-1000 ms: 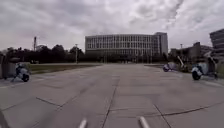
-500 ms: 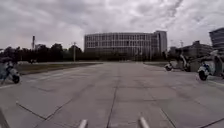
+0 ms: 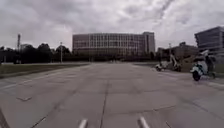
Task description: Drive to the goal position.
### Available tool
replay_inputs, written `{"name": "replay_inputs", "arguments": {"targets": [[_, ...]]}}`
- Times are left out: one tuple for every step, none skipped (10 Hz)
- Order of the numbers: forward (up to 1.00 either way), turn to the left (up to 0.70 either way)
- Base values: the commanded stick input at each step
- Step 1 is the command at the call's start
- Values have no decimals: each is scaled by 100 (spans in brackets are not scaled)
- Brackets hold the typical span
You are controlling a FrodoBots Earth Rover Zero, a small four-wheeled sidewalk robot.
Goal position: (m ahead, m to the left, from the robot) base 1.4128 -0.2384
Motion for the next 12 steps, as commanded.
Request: {"name": "replay_inputs", "arguments": {"targets": [[70,0],[70,0],[70,0],[70,0],[70,0],[70,4],[70,14],[70,24],[70,34],[70,35],[70,29],[70,19]]}}
